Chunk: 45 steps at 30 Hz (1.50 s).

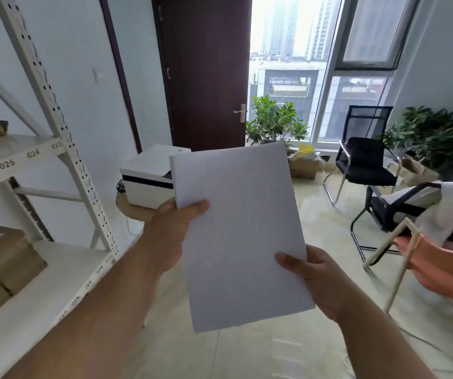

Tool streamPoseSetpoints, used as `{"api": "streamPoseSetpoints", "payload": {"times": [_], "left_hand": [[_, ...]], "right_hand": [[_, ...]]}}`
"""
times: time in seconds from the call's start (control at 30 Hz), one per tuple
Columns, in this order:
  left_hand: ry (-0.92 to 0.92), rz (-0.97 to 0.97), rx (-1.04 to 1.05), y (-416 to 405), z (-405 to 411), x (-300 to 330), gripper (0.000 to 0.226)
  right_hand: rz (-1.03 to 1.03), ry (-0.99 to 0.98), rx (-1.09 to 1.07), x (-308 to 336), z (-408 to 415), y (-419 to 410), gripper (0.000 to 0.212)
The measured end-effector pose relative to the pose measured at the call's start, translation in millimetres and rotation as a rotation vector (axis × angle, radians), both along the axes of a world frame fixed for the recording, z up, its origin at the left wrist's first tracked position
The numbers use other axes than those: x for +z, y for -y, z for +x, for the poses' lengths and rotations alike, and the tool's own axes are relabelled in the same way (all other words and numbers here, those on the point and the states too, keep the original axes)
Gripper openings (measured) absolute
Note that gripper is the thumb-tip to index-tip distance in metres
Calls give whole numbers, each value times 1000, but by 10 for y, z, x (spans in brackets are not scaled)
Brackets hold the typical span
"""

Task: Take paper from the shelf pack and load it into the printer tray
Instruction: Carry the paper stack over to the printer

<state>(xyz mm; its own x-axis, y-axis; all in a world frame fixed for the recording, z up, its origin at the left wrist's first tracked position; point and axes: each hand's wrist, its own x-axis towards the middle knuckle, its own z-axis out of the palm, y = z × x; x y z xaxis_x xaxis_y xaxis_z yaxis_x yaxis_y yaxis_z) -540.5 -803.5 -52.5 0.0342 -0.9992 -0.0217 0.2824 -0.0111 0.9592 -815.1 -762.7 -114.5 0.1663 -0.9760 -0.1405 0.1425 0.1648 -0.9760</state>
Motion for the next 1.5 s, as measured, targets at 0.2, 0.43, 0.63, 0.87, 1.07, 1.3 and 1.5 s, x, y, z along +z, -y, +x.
{"api": "streamPoseSetpoints", "payload": {"times": [0.2, 0.43, 0.63, 0.87, 1.07, 1.3, 1.5], "left_hand": [[107, 25, -94, 192, -485, -396, 18], [129, 77, -4, 770, -1245, -479, 15], [164, 101, 24, 1228, -1761, -510, 22], [190, 113, 40, 1763, -2074, -552, 18], [185, 117, 45, 2345, -2047, -677, 22], [181, 108, 63, 3058, -1901, -731, 18], [161, 114, 60, 3588, -1886, -782, 22]], "right_hand": [[-39, 42, -145, -173, -285, 437, 24], [-61, -24, -164, -229, -865, 1055, 38], [-64, -35, -145, -253, -1397, 1559, 33], [-47, -55, -187, -396, -1657, 2115, 24], [-49, -94, -195, -461, -1628, 2676, 36], [-64, -128, -205, -394, -1501, 3423, 28], [-56, -151, -201, -392, -1482, 4006, 32]]}}
